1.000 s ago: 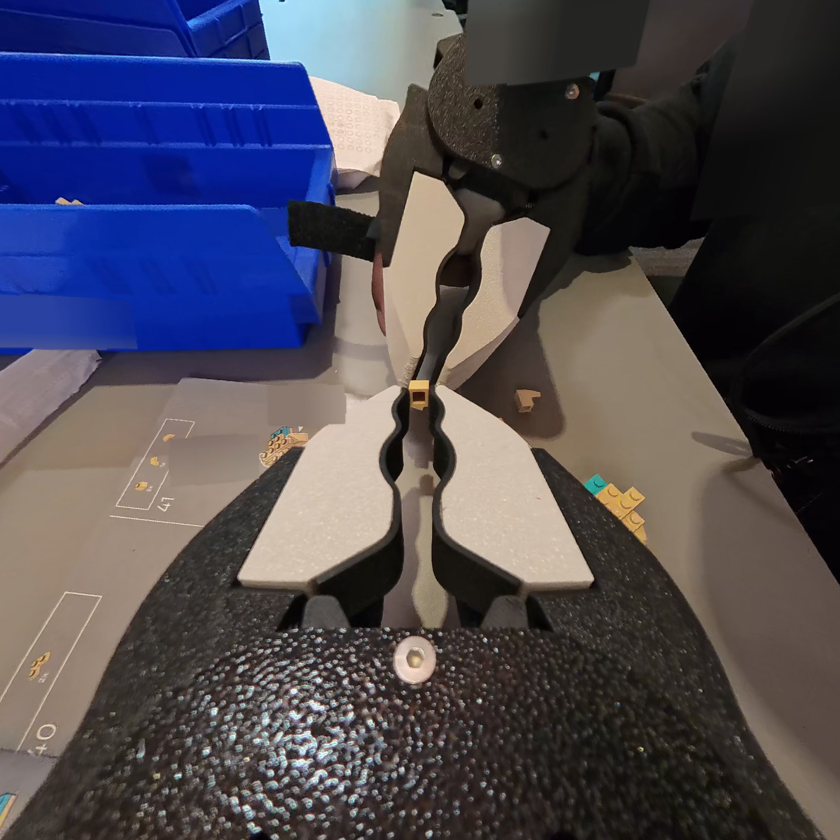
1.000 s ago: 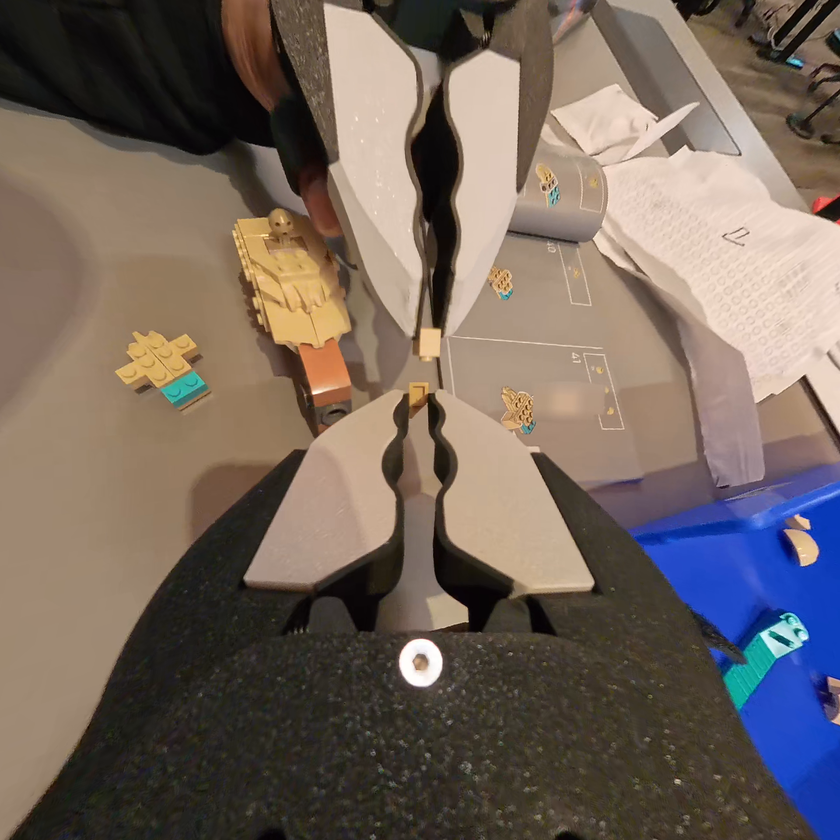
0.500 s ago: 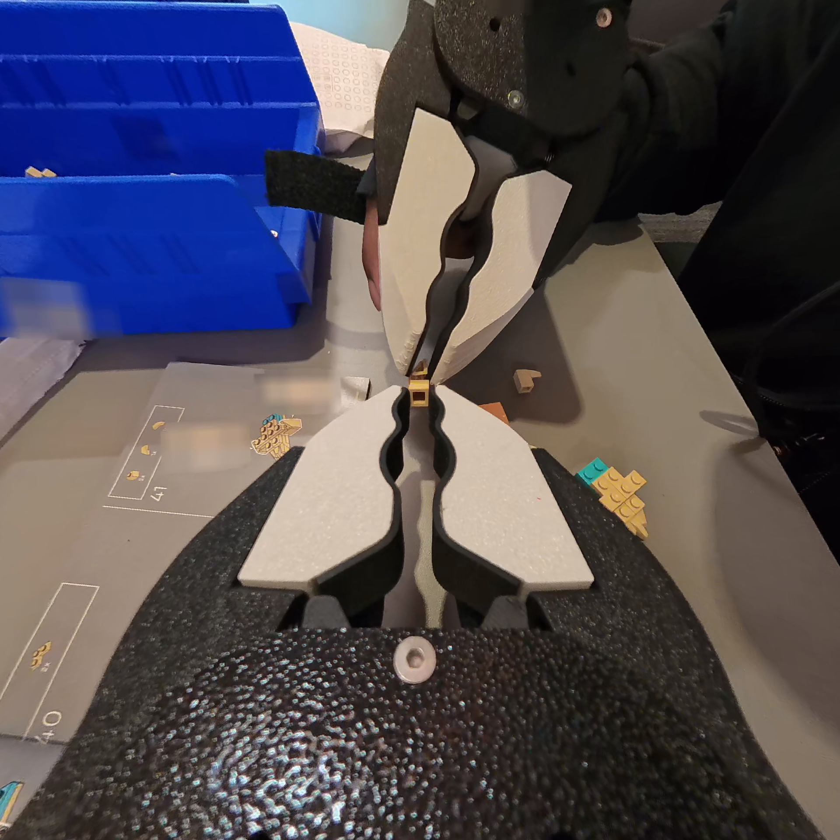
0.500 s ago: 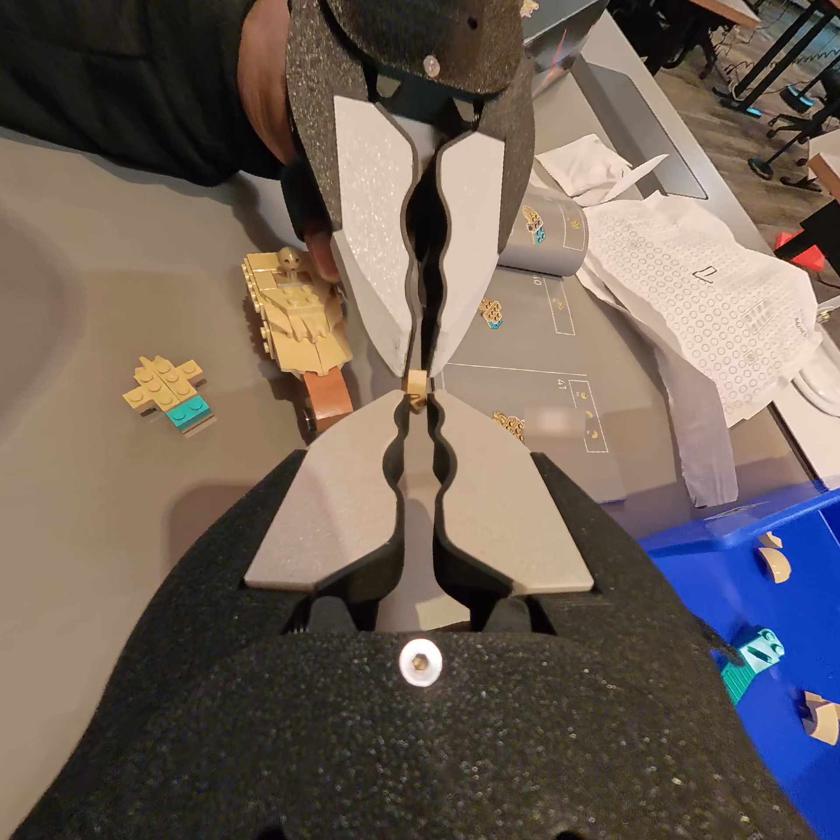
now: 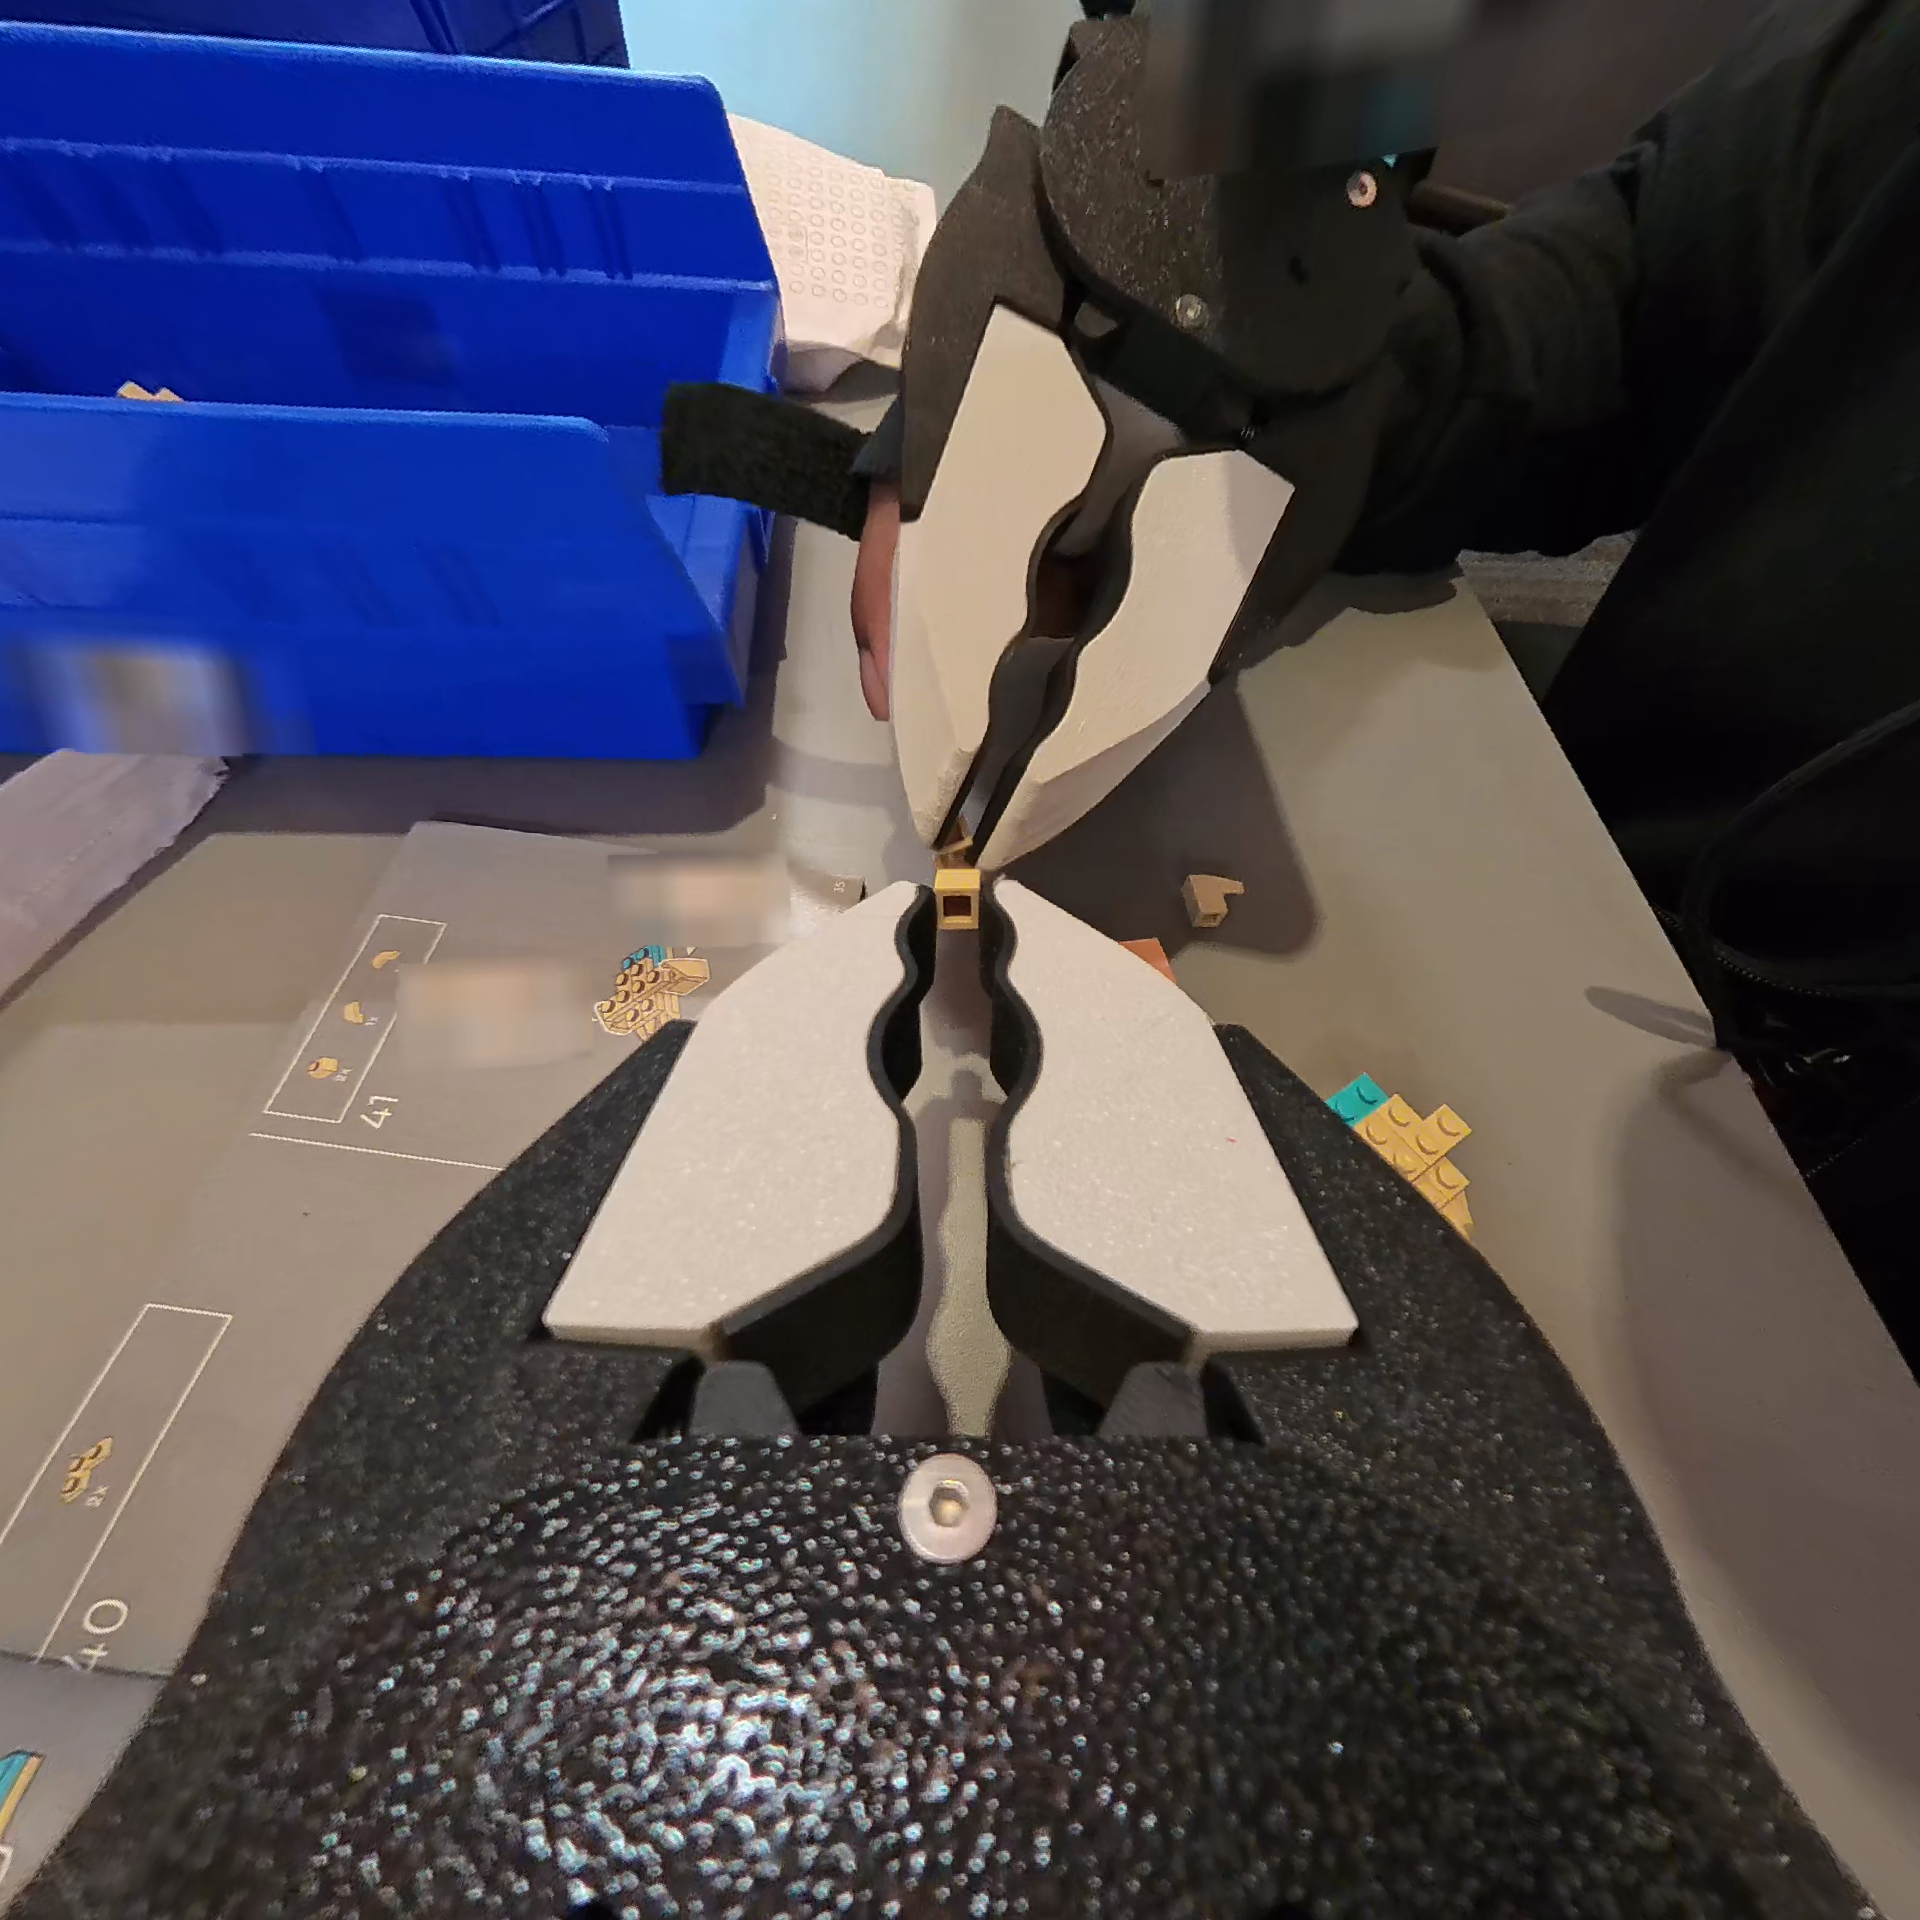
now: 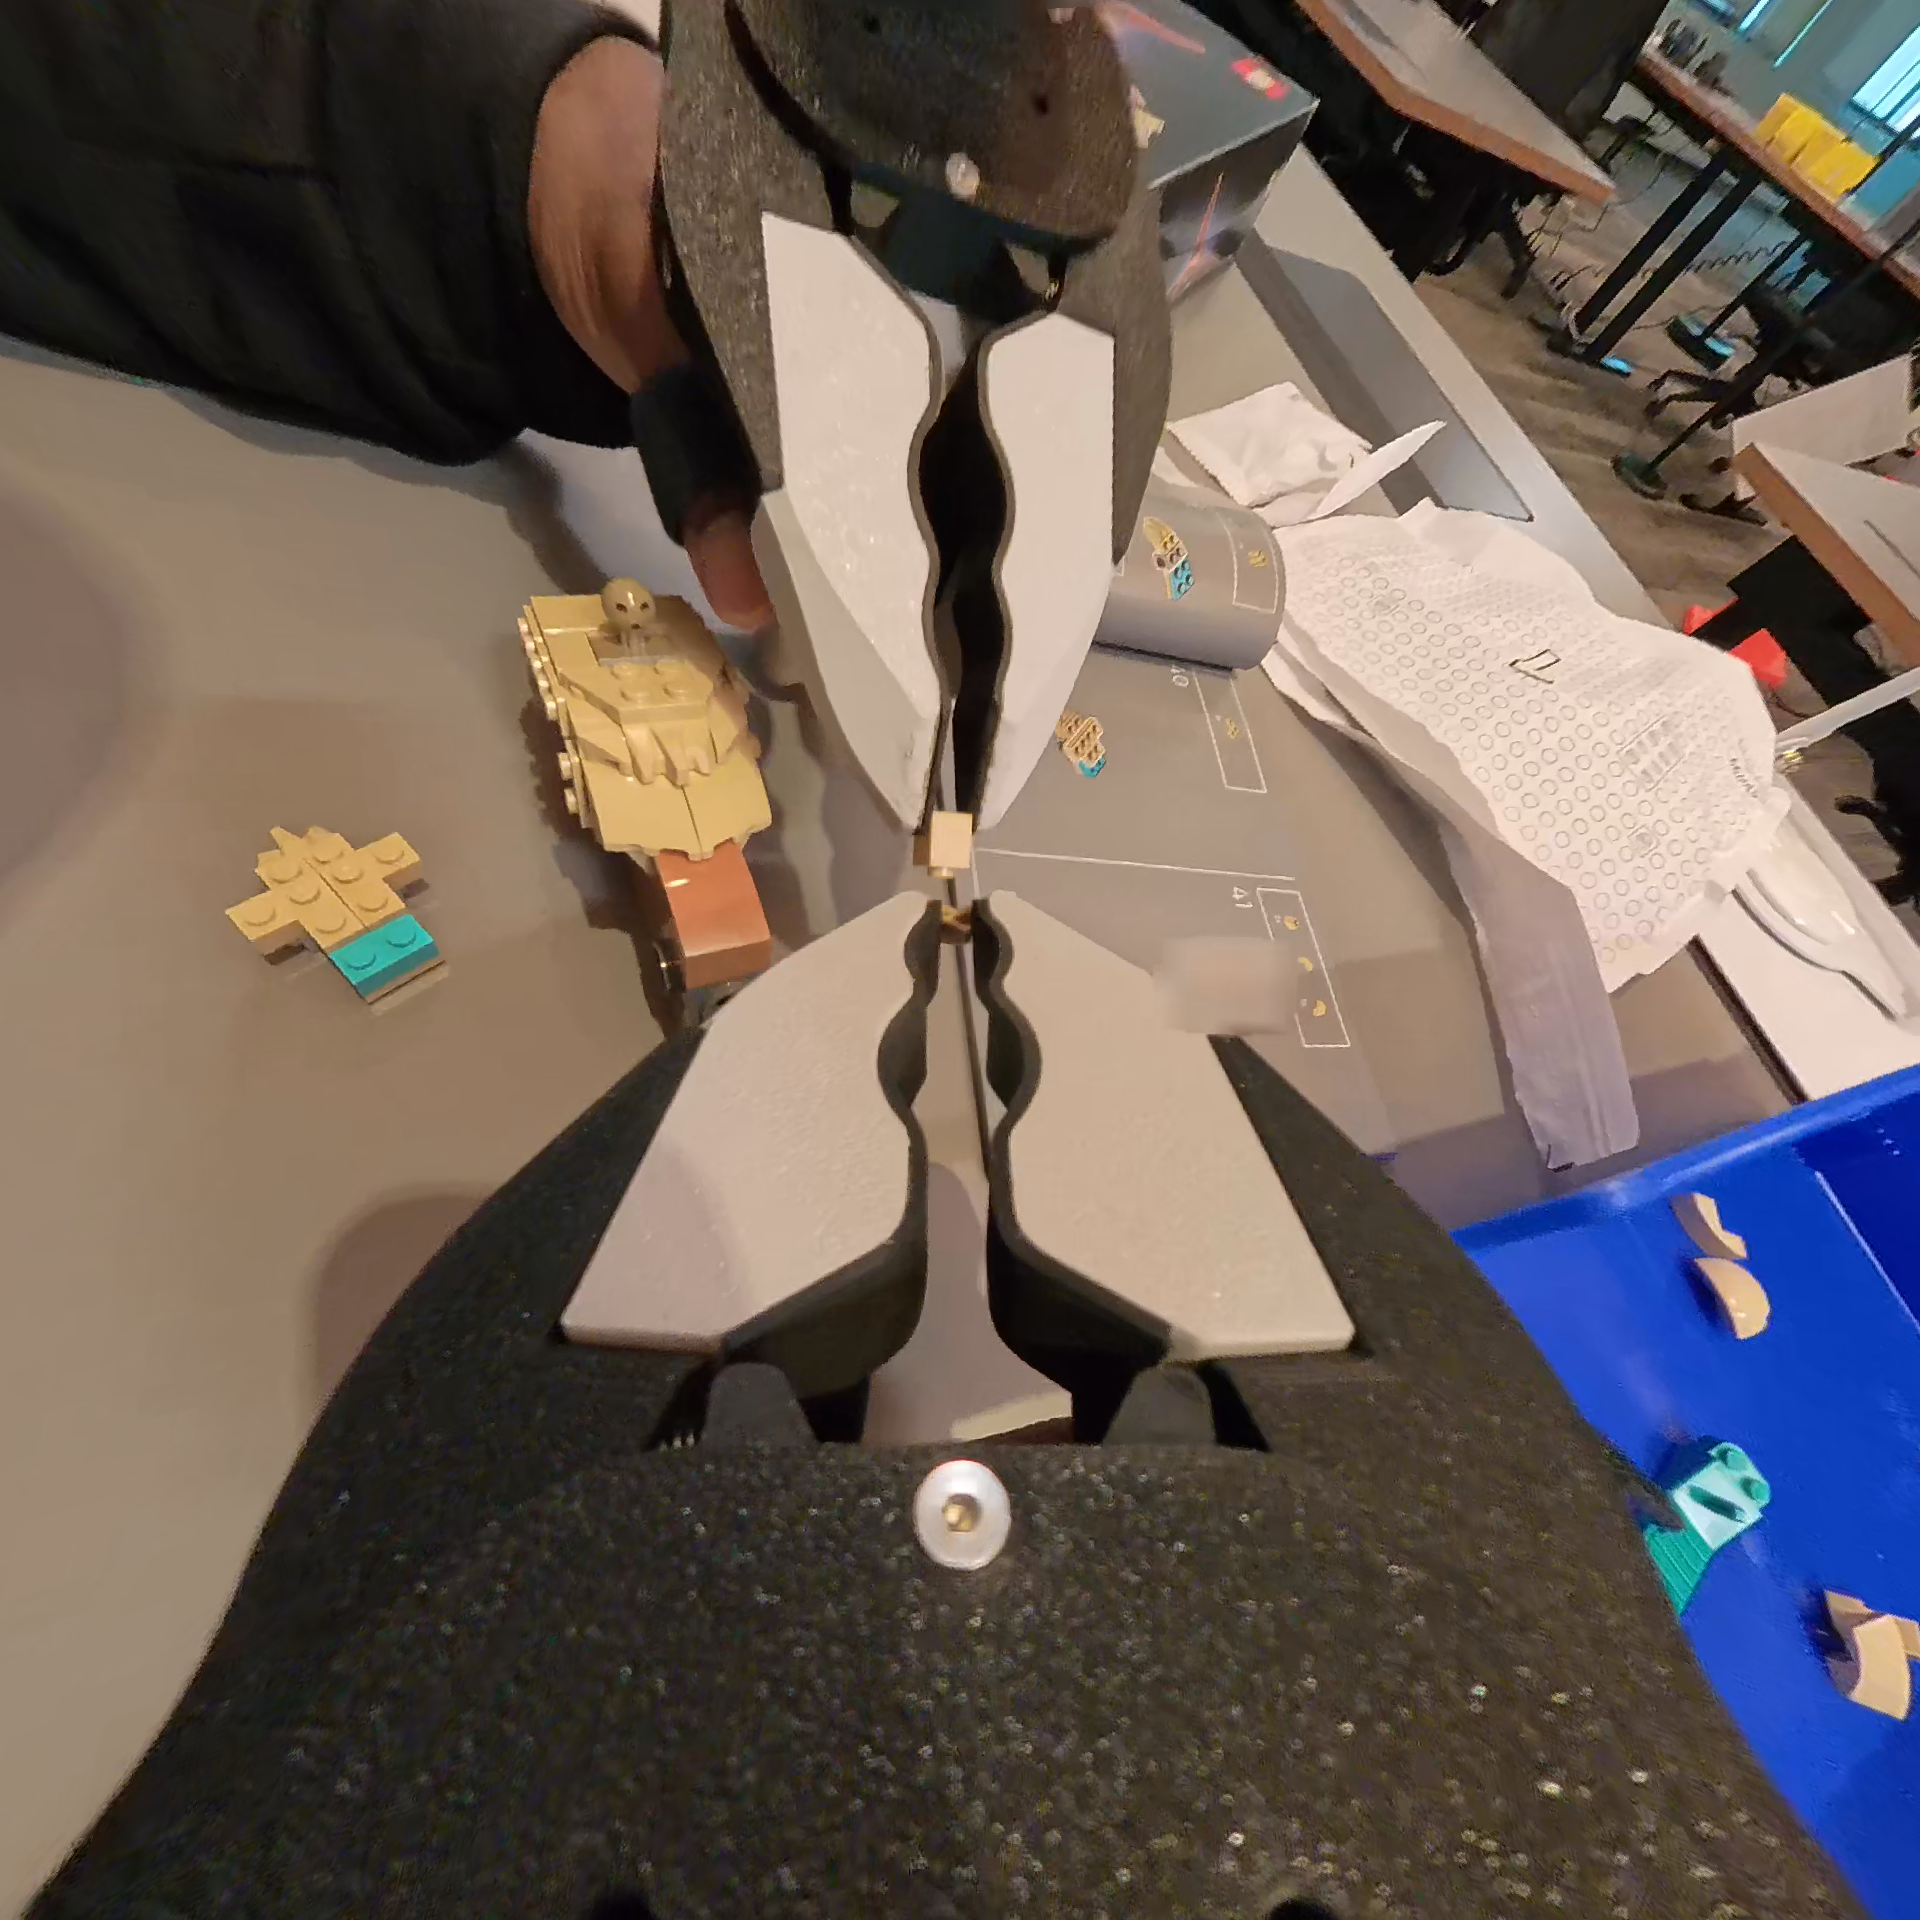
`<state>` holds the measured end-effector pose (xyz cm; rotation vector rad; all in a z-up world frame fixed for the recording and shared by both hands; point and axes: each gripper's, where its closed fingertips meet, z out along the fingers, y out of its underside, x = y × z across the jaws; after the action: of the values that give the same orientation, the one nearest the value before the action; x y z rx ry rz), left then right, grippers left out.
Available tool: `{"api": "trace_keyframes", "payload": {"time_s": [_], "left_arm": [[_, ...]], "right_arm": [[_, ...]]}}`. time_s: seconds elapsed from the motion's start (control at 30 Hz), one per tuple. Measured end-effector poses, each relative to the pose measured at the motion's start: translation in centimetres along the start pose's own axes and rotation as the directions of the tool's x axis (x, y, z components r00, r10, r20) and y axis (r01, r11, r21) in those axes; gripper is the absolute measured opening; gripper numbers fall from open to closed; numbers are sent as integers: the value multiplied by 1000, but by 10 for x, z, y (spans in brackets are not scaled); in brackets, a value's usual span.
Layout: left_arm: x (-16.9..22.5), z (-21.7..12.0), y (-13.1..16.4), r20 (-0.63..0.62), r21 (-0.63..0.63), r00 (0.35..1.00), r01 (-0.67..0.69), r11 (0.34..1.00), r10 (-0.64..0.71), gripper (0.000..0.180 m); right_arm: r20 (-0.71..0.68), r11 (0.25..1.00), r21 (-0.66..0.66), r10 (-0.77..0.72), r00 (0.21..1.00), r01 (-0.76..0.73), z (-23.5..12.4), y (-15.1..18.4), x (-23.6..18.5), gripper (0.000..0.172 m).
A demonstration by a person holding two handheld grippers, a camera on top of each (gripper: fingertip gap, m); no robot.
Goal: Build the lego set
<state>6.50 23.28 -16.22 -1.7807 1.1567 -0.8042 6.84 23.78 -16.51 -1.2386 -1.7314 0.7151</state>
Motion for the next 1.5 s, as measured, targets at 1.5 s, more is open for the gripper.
{"api": "trace_keyframes", "payload": {"time_s": [1.5], "left_arm": [[-10, -12, -18, 42, 136, 998, 47, 990, -53, 7]], "right_arm": [[219, 931, -350, -23, 975, 100, -2, 56, -36, 6]]}}
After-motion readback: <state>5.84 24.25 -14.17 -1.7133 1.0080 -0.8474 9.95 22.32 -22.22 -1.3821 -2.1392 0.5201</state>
